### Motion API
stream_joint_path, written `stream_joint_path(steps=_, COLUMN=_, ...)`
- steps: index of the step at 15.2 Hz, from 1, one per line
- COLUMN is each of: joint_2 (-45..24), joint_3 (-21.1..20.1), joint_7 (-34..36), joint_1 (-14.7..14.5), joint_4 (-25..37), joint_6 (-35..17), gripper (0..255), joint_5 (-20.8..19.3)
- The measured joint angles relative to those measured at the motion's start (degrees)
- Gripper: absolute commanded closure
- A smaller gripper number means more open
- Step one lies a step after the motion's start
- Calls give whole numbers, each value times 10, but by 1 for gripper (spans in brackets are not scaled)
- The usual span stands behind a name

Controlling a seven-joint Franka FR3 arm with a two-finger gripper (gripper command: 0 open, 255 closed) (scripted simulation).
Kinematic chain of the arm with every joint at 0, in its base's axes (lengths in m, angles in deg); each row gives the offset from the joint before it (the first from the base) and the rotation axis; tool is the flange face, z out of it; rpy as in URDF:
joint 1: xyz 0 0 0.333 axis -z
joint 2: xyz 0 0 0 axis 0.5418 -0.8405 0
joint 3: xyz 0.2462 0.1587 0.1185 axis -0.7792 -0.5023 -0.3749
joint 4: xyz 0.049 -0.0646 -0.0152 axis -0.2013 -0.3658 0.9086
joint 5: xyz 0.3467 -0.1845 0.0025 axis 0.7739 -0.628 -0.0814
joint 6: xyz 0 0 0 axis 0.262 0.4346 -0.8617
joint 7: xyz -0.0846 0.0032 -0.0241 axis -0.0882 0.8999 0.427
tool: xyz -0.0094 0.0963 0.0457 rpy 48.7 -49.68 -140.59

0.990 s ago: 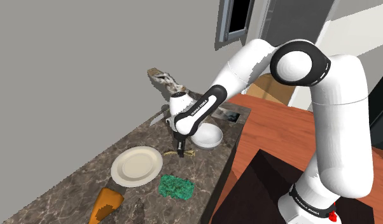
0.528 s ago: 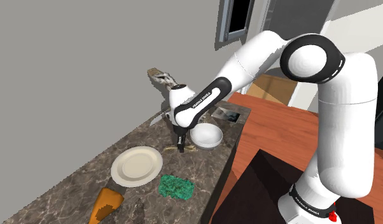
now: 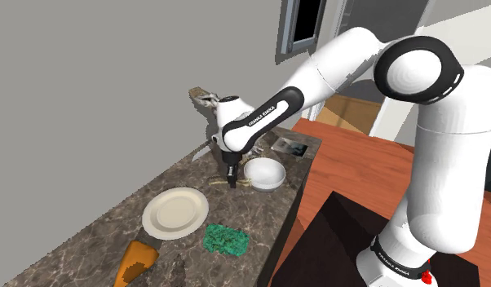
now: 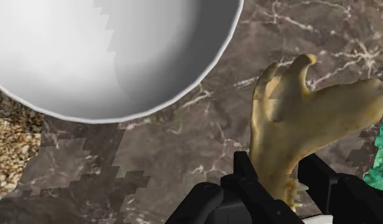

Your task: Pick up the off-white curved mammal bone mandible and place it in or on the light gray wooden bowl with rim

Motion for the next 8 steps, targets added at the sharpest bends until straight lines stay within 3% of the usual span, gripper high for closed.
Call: stream_joint_path(steps=8, joint_2=41, joint_3=-4, joint_7=-5, joint_1=3, joint_4=11, joint_6=51, gripper=255, joint_5=9)
